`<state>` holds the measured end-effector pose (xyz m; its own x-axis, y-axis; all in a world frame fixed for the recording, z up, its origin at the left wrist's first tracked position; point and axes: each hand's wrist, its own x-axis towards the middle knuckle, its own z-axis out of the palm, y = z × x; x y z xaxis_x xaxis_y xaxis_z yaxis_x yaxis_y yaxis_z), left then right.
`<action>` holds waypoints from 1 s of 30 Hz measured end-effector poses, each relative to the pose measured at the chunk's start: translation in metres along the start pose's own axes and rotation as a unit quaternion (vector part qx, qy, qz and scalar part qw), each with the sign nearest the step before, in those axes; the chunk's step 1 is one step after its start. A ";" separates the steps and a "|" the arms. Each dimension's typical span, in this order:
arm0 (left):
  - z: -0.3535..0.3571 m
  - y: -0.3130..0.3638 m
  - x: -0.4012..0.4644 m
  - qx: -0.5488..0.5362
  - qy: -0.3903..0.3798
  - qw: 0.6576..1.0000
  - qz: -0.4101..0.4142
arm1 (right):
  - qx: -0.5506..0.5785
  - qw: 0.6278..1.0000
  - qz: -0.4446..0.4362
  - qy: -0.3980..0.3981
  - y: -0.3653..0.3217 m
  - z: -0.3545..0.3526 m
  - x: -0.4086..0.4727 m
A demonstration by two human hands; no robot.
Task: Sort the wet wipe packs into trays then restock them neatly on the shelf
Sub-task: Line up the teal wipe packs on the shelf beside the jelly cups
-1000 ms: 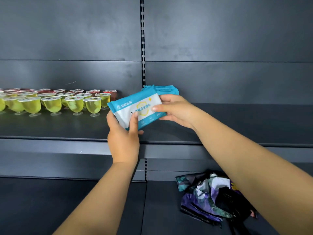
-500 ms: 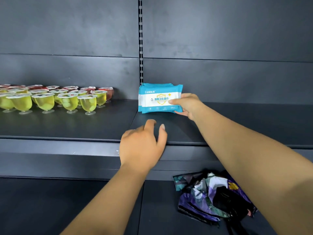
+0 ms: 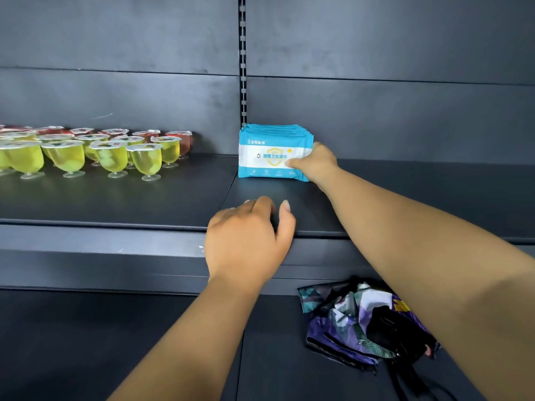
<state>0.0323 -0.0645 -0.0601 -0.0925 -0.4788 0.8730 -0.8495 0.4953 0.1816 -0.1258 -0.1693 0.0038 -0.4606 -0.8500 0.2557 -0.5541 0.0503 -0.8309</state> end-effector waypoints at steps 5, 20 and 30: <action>0.005 -0.001 0.000 -0.002 0.005 1.000 0.008 | 0.009 0.999 0.029 0.010 0.001 -0.009 -0.008; -0.043 0.041 -0.064 -0.123 -0.010 0.981 0.151 | -0.111 0.906 -0.400 0.088 0.094 -0.117 -0.211; -0.037 0.102 -0.314 -0.104 -0.278 0.954 0.049 | -0.190 0.932 -0.298 -0.083 0.318 -0.110 -0.316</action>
<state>-0.0062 0.1636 -0.2987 -0.4758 -0.7046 0.5265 -0.7070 0.6625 0.2475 -0.2324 0.1731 -0.2867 0.1040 -0.8541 0.5096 -0.8970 -0.3018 -0.3229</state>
